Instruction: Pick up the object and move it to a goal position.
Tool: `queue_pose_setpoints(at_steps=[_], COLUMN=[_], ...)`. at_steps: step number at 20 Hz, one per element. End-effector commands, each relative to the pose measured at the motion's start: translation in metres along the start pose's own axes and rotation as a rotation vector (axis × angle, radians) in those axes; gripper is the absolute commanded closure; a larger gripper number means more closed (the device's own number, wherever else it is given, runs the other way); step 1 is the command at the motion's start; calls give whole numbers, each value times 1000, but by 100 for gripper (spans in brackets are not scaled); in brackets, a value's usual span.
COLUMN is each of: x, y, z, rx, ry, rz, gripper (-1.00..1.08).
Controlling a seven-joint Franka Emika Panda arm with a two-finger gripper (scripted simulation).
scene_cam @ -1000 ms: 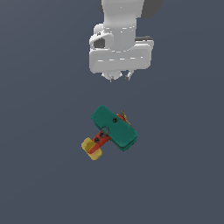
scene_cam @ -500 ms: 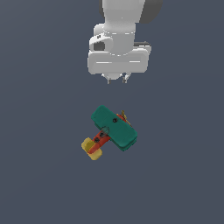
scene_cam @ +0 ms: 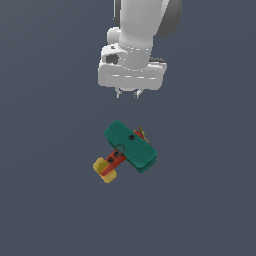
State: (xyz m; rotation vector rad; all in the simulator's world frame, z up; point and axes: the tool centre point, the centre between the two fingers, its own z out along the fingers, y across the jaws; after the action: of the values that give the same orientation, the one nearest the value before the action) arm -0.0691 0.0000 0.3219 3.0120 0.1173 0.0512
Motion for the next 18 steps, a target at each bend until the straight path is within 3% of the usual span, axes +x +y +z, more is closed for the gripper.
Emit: queue_pose_setpoints(at_steps=[1,18], x=[-3,-20], y=[5,34], z=[6,38], rx=[-32,-245], ry=[-11,-64], rz=[-1,-21], gripper=[-20,-20])
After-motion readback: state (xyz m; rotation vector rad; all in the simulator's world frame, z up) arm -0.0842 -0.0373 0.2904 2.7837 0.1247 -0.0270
